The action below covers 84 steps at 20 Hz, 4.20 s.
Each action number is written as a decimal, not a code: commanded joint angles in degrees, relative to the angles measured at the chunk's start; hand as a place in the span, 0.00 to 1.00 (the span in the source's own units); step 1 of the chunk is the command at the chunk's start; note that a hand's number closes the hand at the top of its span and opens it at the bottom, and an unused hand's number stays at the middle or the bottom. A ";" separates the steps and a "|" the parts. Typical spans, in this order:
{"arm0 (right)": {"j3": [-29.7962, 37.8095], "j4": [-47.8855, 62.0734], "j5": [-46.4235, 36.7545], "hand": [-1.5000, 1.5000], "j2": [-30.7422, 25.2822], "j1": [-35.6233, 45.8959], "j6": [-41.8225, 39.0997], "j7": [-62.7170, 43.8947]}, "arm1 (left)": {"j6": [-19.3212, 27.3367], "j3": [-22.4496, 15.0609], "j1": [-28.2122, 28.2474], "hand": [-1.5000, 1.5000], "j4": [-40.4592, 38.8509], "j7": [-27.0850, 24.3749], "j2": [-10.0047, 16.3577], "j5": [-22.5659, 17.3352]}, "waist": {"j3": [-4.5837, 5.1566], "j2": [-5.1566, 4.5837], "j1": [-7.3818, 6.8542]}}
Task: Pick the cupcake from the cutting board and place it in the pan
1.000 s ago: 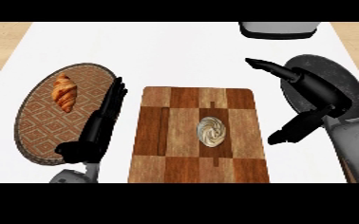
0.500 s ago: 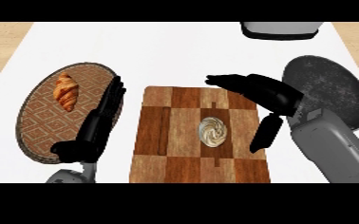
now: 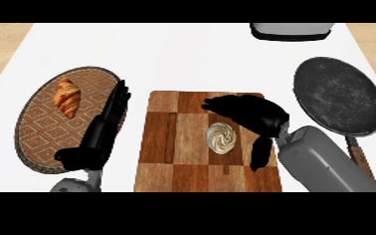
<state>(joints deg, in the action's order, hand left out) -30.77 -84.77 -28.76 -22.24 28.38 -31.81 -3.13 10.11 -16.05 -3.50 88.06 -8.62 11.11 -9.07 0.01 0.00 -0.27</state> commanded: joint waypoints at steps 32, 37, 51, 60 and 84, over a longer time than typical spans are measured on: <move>4.15 21.44 -28.35 1.00 14.84 -0.49 6.14 15.39 | -5.86 6.10 3.30 0.50 1.32 0.38 -6.01 6.74 | 0.00 -0.02 0.02; 4.06 25.62 -31.49 1.00 16.56 -1.86 14.21 18.77 | -5.77 4.93 1.87 0.50 3.93 4.33 -6.64 7.58 | -0.02 -0.03 -0.06; 26.71 18.30 -34.34 1.00 22.10 1.87 29.87 -26.23 | -5.75 7.01 2.68 0.50 2.23 2.10 -6.57 7.09 | 0.18 0.82 1.83; 15.83 3.27 -44.61 1.00 22.22 6.07 41.27 -53.49 | -5.50 5.99 1.46 0.50 2.53 4.07 -7.08 8.18 | 0.02 0.34 0.14; 43.05 15.56 -39.42 1.00 3.18 -2.78 70.60 -35.31 | -7.74 6.46 2.59 0.50 1.12 0.78 -8.02 8.53 | -0.06 -0.22 -0.14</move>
<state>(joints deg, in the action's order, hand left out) 7.23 -73.89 -71.59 -14.75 24.21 32.47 -42.64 2.77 -9.12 -1.23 90.08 -6.46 3.44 -0.95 -0.04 -0.15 -0.27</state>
